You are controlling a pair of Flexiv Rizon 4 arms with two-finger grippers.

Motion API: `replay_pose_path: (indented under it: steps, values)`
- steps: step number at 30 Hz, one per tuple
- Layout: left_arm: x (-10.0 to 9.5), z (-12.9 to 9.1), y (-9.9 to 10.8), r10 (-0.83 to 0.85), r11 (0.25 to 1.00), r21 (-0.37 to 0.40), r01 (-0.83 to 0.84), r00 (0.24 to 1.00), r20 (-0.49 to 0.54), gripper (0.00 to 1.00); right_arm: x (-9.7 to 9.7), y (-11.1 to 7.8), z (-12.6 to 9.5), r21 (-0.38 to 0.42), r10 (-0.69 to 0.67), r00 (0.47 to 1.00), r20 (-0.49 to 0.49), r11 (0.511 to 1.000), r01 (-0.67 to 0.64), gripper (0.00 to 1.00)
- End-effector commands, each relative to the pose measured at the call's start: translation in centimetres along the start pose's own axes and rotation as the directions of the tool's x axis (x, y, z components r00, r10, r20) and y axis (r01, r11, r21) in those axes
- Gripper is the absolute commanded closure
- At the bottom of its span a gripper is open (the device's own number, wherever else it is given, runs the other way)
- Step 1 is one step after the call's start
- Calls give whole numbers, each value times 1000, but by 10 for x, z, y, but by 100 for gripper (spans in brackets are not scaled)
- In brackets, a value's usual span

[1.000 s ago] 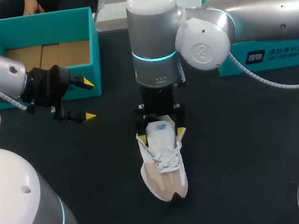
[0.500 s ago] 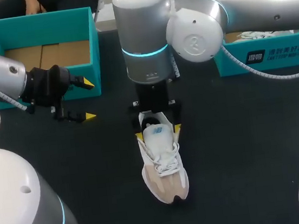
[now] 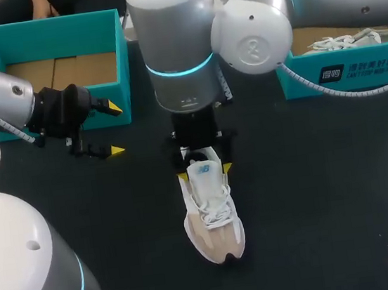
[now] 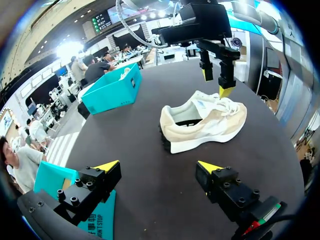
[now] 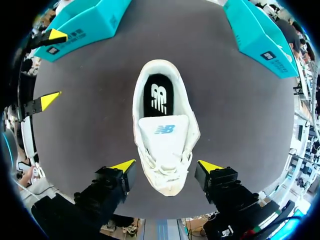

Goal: Take the shoe out of the shoebox, open the shoe tongue, remove and reinsert the insole, then place the shoe into the shoebox

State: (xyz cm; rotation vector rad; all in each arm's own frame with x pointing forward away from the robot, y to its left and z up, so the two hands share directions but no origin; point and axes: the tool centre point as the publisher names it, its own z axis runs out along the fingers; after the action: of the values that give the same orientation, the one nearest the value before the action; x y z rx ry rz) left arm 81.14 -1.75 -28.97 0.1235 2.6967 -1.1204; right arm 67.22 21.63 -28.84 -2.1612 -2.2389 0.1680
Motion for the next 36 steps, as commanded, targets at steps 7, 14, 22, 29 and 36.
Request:
replay_pose_path:
  steps: [7, 14, 22, 29, 36]
  values:
    - [1, 0, 0, 0, 1000, -4, 0, 1000, 0, 0, 2, 24, 29, -8, -38, 999, -35, 999, 37, 91]
    - [1, 0, 0, 0, 1000, -4, 0, 1000, 0, 0, -2, 32, 42, -1, -54, 997, -50, 999, 54, 89]
    - [1, 0, 0, 0, 1000, -4, 0, 1000, 0, 0, -3, 31, 28, -18, -60, 998, -25, 998, 59, 76]
    - [1, 0, 0, 0, 1000, -4, 0, 1000, 0, 0, -5, 30, 35, -5, -66, 997, -40, 998, 66, 70]
    - [1, 0, 0, 0, 1000, -4, 0, 1000, 0, 0, -7, 30, 44, 16, -70, 996, -53, 997, 70, 70]
